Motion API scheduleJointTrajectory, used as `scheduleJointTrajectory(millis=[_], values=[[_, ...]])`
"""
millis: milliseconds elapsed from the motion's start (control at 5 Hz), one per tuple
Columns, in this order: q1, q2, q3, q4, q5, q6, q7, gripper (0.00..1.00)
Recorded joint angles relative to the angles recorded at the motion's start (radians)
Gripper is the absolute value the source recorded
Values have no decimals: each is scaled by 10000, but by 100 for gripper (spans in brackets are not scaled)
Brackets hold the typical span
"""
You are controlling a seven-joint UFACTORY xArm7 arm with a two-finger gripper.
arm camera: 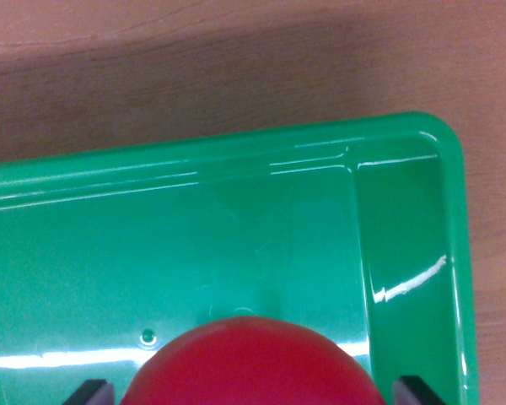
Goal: Pick fruit
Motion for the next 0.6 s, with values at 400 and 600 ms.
scheduleJointTrajectory(millis=[400, 600], values=[[3, -115, -4, 239, -9, 354, -2, 100], [6, -226, -8, 469, -17, 694, -4, 100]])
